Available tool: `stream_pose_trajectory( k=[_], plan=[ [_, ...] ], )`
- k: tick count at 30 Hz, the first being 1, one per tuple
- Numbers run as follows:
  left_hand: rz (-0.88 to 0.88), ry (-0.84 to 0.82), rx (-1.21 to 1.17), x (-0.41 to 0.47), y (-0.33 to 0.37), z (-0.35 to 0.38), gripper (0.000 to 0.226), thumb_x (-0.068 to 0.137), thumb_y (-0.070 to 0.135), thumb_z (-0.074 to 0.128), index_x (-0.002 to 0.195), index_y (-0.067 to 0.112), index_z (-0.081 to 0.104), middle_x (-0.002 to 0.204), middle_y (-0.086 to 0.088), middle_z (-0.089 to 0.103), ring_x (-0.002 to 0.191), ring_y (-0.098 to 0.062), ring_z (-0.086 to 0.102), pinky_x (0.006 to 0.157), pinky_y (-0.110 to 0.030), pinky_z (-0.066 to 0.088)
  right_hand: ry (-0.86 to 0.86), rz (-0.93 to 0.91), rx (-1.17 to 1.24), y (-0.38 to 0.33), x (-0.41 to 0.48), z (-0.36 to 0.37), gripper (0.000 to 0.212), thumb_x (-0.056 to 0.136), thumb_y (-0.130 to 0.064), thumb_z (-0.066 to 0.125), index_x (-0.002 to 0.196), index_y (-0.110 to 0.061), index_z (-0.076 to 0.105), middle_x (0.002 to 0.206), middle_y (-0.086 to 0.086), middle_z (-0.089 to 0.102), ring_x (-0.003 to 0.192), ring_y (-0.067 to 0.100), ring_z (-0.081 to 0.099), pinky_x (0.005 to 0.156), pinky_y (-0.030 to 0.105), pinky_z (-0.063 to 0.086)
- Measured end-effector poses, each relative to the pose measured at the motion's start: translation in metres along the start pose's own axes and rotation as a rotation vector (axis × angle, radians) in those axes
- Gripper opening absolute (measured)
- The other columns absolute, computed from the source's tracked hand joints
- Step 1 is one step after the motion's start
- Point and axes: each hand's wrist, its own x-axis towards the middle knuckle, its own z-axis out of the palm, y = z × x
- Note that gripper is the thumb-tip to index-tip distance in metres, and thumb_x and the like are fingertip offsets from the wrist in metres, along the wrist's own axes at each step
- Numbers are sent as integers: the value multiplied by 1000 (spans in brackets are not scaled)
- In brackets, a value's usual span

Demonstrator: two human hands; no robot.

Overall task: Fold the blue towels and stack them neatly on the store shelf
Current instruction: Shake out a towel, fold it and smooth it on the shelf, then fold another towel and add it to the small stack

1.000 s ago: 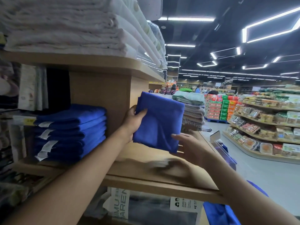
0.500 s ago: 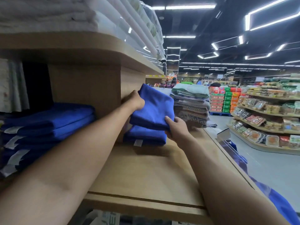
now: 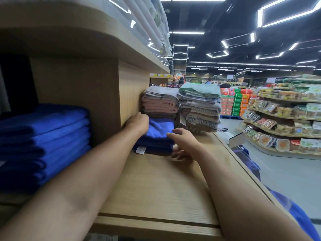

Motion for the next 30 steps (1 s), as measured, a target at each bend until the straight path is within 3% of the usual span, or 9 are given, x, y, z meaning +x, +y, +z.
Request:
stream_pose_trajectory(
  k=[2,5,10,12,16,19,21,24,30],
  plan=[
    [64,34,-46,-6,0,0,37,100,28,40,126,16,63,136,-11,56,120,-35,58,97,-47,50,-4,6,-23,-1,0,-1,54,94,-42,62,143,-25,50,93,3,65,59,19,66,56,30,58],
    [159,-144,-17,-20,-8,13,45,104,36,29,132,16,59,144,-10,53,128,-31,52,104,-46,44,-30,-6,-63,1,-3,-1,57,95,-46,61,147,-27,48,92,7,68,52,19,64,52,28,55],
    [302,103,-304,-65,11,-2,41,103,29,42,140,16,55,148,-6,51,138,-23,42,116,-37,31,60,-61,-163,-2,-11,0,48,95,-43,58,139,-23,55,97,5,70,68,24,72,59,36,61],
    [355,41,-380,-98,31,-10,39,99,28,46,137,23,55,142,-5,55,133,-25,47,112,-41,37,91,-89,-243,-8,-20,-5,38,95,-38,58,128,-20,62,98,2,70,75,22,75,55,31,58],
    [368,-122,-411,-166,58,-24,55,95,41,51,148,30,38,143,-4,54,131,-25,49,107,-44,43,30,-96,-393,-24,-52,-41,17,89,-20,58,97,-18,73,93,11,77,66,16,75,47,26,56],
    [408,-277,-397,-212,82,-31,56,95,61,45,147,40,39,155,6,40,141,-18,37,112,-42,34,23,-184,-563,-41,-87,-91,19,92,-19,58,98,-15,75,88,12,77,74,22,77,53,31,62],
    [445,-373,-387,-238,101,-29,54,95,68,36,142,44,43,154,11,40,139,-16,38,112,-48,31,28,-272,-578,-50,-114,-127,14,97,-22,61,99,-19,74,88,7,77,74,19,76,54,26,60],
    [479,-356,-243,-264,121,-17,59,96,69,26,148,41,32,159,9,32,147,-18,27,119,-60,14,75,-336,-540,-46,-153,-179,9,99,-24,62,101,-23,71,88,-1,75,64,8,72,48,16,52],
    [449,-319,-206,-266,121,-8,67,95,71,16,156,43,15,167,13,11,155,-14,7,123,-56,5,318,-104,-443,61,-187,-232,13,98,-26,61,101,-20,72,88,-2,76,59,8,70,45,18,47]
  ],
)
